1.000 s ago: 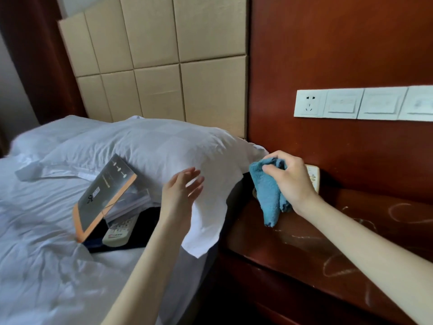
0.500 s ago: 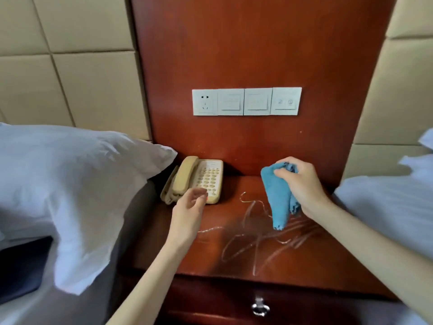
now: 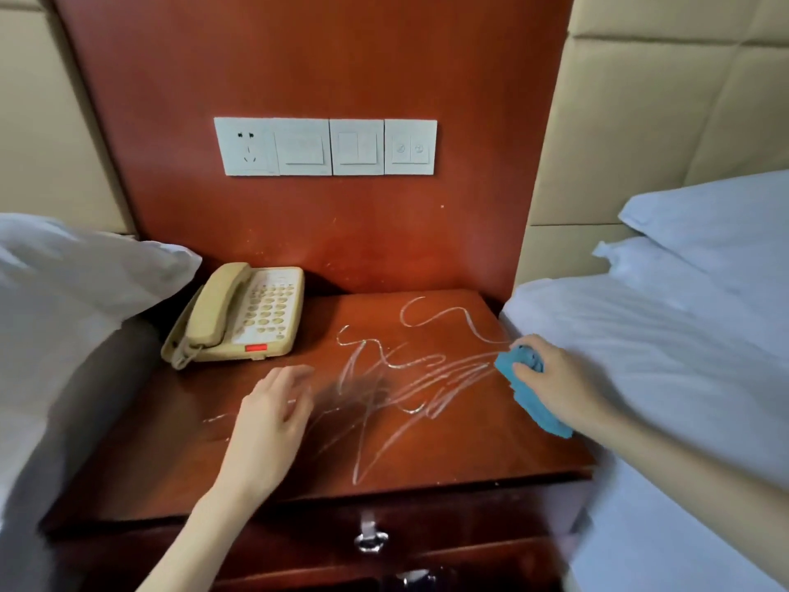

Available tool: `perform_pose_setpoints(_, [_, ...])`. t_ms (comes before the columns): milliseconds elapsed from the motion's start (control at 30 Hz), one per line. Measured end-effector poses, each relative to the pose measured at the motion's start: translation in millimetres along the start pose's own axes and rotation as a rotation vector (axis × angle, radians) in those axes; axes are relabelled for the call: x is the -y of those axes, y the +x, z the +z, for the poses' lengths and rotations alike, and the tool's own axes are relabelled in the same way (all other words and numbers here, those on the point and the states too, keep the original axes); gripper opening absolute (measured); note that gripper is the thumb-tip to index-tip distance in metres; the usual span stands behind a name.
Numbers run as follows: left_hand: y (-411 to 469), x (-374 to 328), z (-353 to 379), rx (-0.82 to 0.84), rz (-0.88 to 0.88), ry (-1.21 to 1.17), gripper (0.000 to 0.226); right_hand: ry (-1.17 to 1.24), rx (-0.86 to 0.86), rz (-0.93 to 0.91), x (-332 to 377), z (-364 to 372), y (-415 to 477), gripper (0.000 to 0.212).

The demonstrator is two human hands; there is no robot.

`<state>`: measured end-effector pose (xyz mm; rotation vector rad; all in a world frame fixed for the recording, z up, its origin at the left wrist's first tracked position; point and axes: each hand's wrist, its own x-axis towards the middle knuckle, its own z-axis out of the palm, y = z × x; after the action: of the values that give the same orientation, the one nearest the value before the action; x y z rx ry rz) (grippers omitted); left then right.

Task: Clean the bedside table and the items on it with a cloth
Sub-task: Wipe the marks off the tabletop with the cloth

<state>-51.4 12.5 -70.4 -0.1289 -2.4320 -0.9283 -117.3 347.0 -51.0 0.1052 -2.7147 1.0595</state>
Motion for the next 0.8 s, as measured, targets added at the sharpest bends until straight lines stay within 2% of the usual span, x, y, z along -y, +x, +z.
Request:
perform_pose_setpoints(133, [-12, 3, -5, -0.037, 0.081, 0.159, 0.021, -0.282, 0.070, -0.060, -17, 21, -14, 0.048])
perform_pose_setpoints(200, [-15, 4, -5, -0.066, 0.093, 0.183, 0.021, -0.314, 0.069, -0.055, -14, 23, -13, 0.046])
perform_pose_setpoints(300, [-17, 4, -1, -0.068, 0.098, 0.197, 0.020, -0.376, 0.050, -0.068, -8, 26, -15, 0.029])
perform_pose_setpoints(367, [-18, 7, 0, -0.067, 0.075, 0.179, 0.019, -0.441, 0.019, -0.098, -3, 31, -25, 0.025])
perform_pose_setpoints(500, [-17, 11, 2, -0.072, 0.031, 0.136, 0.018, -0.447, 0.016, -0.229, 14, 48, -50, 0.027])
perform_pose_setpoints(800, [-17, 13, 2, -0.118, 0.027, 0.081, 0.017, -0.319, 0.153, -0.510, 72, 90, -78, 0.037])
